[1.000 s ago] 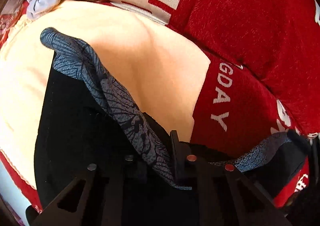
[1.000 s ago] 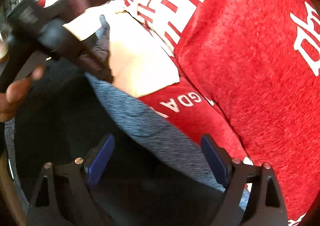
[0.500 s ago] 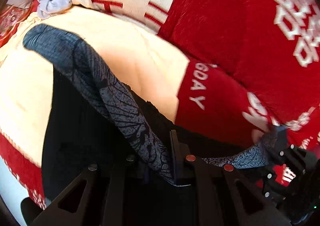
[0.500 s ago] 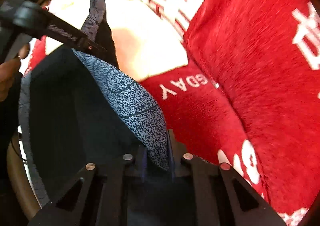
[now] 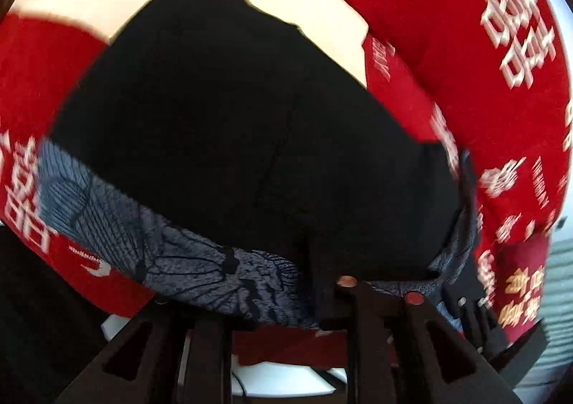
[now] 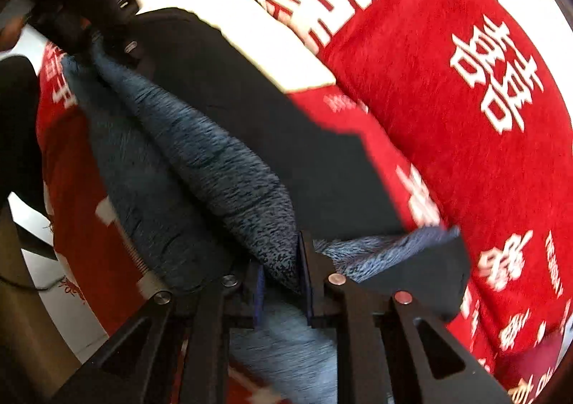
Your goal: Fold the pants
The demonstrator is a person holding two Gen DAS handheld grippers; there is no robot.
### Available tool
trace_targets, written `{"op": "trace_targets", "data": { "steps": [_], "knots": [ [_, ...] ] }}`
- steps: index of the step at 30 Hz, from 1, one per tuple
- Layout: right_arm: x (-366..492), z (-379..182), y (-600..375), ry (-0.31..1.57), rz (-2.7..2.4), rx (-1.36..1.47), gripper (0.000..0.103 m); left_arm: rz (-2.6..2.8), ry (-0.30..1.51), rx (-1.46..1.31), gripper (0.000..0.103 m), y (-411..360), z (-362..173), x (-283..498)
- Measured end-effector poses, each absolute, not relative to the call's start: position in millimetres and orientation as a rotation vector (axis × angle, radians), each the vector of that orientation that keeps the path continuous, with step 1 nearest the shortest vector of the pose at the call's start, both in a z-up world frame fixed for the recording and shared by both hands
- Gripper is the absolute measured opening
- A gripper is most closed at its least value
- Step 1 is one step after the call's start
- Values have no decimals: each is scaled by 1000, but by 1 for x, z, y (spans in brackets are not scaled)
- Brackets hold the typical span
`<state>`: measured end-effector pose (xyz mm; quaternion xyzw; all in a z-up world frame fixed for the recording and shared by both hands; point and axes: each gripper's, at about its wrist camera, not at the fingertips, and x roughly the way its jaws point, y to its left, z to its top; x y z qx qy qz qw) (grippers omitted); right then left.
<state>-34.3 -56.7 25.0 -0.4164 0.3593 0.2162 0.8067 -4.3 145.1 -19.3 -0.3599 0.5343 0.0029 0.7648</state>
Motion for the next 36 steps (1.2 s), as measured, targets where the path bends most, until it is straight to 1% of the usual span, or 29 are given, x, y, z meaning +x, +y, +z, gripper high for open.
{"op": "trace_targets", "data": {
  "steps": [3, 5, 7, 9, 10, 11, 14, 16, 20, 23, 25, 27, 29, 30, 31, 32, 33, 34, 36],
  "knots": [
    [-44, 25, -51, 729, 420, -969, 23, 29, 1161, -727, 24, 144, -9, -9],
    [-50, 39, -54, 766, 465, -943, 34, 37, 1164, -680, 24, 142, 0, -14],
    [-49, 60, -60, 801, 536, -846, 39, 41, 1159, -637, 25, 141, 7, -23],
    [-46, 89, -71, 842, 617, -689, 55, 46, 1149, -615, 24, 144, 14, -33],
    [-38, 104, -78, 844, 631, -609, 69, 45, 1146, -610, 24, 145, 16, -35],
    [-39, 108, -80, 836, 621, -571, 78, 42, 1141, -604, 24, 147, 18, -39],
    [-6, 127, -84, 841, 566, -440, 80, 54, 1132, -580, 24, 149, 22, -42],
    [18, 121, -78, 866, 492, -417, 80, 61, 1135, -582, 24, 148, 23, -40],
    [43, 75, -67, 1011, 367, -477, 80, 46, 1132, -565, 24, 147, 31, -43],
    [33, 43, -81, 1110, 304, -480, 80, 65, 1143, -571, 24, 154, 34, -48],
    [24, 45, -95, 1084, 314, -418, 80, 76, 1154, -588, 24, 159, 37, -51],
    [21, 54, -111, 1107, 329, -331, 80, 39, 1127, -607, 24, 157, 49, -50],
    [23, 65, -124, 1106, 321, -272, 80, -6, 1094, -554, 24, 144, 67, -38],
    [26, 72, -129, 1091, 309, -257, 80, -37, 1083, -520, 28, 134, 74, -29],
    [31, 80, -133, 1069, 291, -249, 80, -63, 1077, -483, 39, 123, 78, -17],
    [38, 85, -136, 1050, 275, -244, 80, -67, 1081, -436, 85, 109, 79, -1],
    [44, 89, -139, 1035, 261, -239, 80, -46, 1080, -396, 103, 97, 78, 12],
    [52, 93, -142, 1020, 241, -233, 81, -13, 1054, -348, 103, 84, 76, 23],
    [79, 101, -154, 999, 169, -225, 82, -28, 1093, -241, 103, 56, 63, 51]
  ]
}}
